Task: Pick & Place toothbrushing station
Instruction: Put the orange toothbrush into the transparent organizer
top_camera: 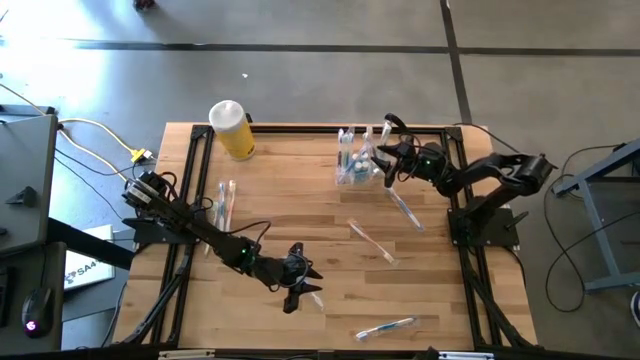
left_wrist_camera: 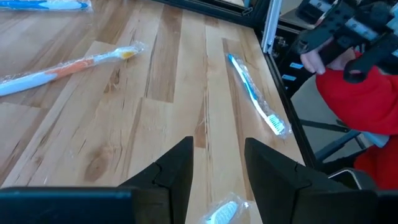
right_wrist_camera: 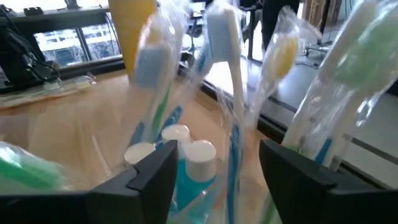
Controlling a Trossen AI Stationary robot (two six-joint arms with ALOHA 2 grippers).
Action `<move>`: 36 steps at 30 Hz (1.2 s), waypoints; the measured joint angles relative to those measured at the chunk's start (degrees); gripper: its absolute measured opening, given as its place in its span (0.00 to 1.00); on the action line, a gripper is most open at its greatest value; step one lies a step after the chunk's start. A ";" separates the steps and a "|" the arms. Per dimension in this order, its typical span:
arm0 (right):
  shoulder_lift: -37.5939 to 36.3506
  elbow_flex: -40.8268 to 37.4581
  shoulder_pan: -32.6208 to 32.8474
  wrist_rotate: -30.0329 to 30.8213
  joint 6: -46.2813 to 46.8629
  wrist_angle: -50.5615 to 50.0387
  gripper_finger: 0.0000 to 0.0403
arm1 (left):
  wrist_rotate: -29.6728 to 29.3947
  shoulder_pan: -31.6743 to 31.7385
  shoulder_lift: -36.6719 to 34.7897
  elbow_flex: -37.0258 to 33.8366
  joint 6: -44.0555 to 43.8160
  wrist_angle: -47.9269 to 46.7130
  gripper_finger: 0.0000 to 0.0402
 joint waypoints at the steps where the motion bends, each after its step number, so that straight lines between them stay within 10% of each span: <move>1: -0.42 0.00 0.25 -0.15 -0.03 0.02 0.55 | 0.00 0.00 0.00 0.00 -0.09 -0.33 0.35; 17: -17.68 0.00 8.18 1.66 -2.10 -3.63 0.56 | -5.51 0.02 -1.79 1.03 -6.15 -8.75 0.35; 26: -28.63 0.00 18.03 -12.21 1.66 -6.58 0.56 | -14.99 0.02 -4.89 15.21 -12.81 -44.13 0.35; 36: -29.95 0.00 31.94 -17.83 3.03 -7.59 0.56 | -20.67 0.04 -5.13 30.04 -39.73 -91.04 0.35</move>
